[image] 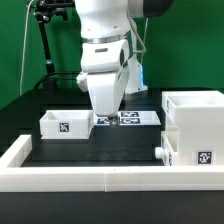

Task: Assemble drawer

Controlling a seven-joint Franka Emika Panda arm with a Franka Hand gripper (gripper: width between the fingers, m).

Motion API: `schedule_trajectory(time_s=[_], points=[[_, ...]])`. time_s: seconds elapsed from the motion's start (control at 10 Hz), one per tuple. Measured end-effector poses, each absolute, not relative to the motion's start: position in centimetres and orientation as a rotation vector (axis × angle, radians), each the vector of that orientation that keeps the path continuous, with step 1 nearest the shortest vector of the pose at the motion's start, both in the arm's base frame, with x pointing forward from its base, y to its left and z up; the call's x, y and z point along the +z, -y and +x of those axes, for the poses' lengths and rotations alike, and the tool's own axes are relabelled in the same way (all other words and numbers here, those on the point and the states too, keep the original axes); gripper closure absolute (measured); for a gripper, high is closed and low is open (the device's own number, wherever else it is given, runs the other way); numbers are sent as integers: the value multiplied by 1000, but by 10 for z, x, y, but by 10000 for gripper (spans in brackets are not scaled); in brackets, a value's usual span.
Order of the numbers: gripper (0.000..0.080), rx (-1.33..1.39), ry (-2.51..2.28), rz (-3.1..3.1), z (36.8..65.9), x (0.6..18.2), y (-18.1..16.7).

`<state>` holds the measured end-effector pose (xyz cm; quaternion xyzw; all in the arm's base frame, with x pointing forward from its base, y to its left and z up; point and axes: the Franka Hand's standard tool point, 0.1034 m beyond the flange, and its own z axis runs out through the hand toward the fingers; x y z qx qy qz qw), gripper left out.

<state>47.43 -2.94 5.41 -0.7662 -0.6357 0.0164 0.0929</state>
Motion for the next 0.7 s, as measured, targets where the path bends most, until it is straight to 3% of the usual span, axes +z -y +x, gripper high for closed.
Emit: schedule_trajectory(time_s=[0.2,0.5,0.7], points=[[150,48,1885,-2277,474,55,30],[150,43,1705,-2486,463,88,42],[150,45,1738,-2457,460,85,43]])
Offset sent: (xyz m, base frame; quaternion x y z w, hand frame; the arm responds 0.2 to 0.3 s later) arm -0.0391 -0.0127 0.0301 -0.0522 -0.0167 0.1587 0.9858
